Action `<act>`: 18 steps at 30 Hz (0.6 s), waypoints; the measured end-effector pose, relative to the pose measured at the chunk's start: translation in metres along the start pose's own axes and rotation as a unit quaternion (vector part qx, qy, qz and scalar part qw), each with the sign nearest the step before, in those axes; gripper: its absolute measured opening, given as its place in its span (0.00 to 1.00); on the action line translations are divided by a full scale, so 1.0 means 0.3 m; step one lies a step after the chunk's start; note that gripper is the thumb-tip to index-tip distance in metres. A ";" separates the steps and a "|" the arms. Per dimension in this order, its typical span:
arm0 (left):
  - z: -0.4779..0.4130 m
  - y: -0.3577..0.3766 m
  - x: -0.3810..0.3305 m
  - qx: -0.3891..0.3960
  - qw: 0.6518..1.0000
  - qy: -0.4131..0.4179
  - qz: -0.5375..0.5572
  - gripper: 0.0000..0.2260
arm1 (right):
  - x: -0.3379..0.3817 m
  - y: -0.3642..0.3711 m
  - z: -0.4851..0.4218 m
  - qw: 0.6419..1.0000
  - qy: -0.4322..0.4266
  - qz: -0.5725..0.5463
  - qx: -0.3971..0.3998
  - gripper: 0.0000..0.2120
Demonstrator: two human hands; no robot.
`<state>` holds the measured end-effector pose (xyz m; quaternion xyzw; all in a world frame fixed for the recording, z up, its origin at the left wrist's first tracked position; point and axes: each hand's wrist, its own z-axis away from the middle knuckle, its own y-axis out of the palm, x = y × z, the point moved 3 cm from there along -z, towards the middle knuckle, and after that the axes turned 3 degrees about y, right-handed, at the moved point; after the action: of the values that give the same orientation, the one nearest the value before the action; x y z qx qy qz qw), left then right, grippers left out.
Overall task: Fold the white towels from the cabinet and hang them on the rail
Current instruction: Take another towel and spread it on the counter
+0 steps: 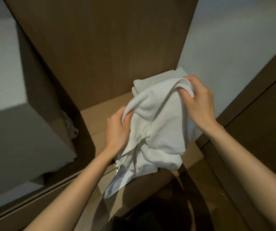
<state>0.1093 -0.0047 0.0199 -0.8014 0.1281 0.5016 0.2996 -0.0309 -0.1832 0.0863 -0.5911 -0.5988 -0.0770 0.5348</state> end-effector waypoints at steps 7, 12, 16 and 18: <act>-0.220 -0.250 -0.609 -0.030 1.000 -0.006 -0.005 0.09 | 0.501 -0.364 -0.233 0.999 0.002 -0.004 0.034 0.08; -0.341 -0.463 -1.010 -0.031 0.999 0.009 -0.004 0.10 | 0.860 -0.567 -0.377 0.998 -0.004 -0.032 0.059 0.07; -0.387 -0.643 -1.189 -0.064 0.997 0.021 -0.023 0.11 | 1.065 -0.655 -0.452 0.995 -0.037 -0.055 0.078 0.06; -0.378 -0.725 -1.253 -0.080 0.996 0.028 -0.030 0.10 | 1.135 -0.670 -0.474 0.993 -0.052 -0.060 0.090 0.07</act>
<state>0.1273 0.0618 0.4635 -0.8402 0.0722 0.4782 0.2452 -0.0193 -0.1314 0.5030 -0.5065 -0.6646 -0.0242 0.5488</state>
